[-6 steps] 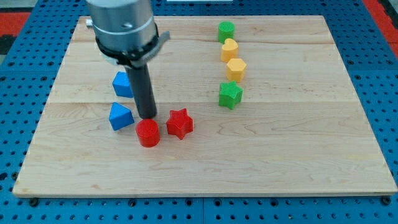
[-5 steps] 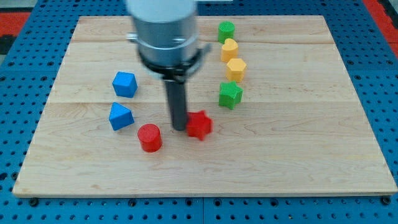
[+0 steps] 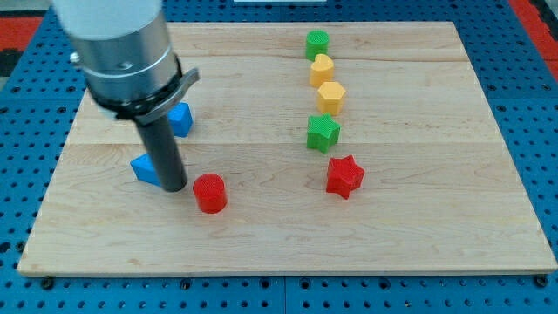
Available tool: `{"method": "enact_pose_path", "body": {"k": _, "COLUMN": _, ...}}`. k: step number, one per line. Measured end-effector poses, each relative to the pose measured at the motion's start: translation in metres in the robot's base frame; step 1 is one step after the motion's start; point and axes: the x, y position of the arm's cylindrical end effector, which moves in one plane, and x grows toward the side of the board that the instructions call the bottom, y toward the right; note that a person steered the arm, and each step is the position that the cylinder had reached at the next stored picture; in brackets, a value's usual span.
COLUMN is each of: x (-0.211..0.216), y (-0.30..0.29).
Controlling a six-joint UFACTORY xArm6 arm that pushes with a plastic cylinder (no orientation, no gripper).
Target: Nudge the red star and green star a bit left
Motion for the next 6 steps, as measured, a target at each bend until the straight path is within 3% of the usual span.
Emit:
{"method": "enact_pose_path", "body": {"k": 2, "x": 0.018, "y": 0.12}}
{"method": "enact_pose_path", "body": {"k": 3, "x": 0.036, "y": 0.104}}
{"method": "enact_pose_path", "body": {"k": 4, "x": 0.043, "y": 0.219}}
{"method": "enact_pose_path", "body": {"k": 5, "x": 0.009, "y": 0.231}}
{"method": "enact_pose_path", "body": {"k": 6, "x": -0.011, "y": 0.204}}
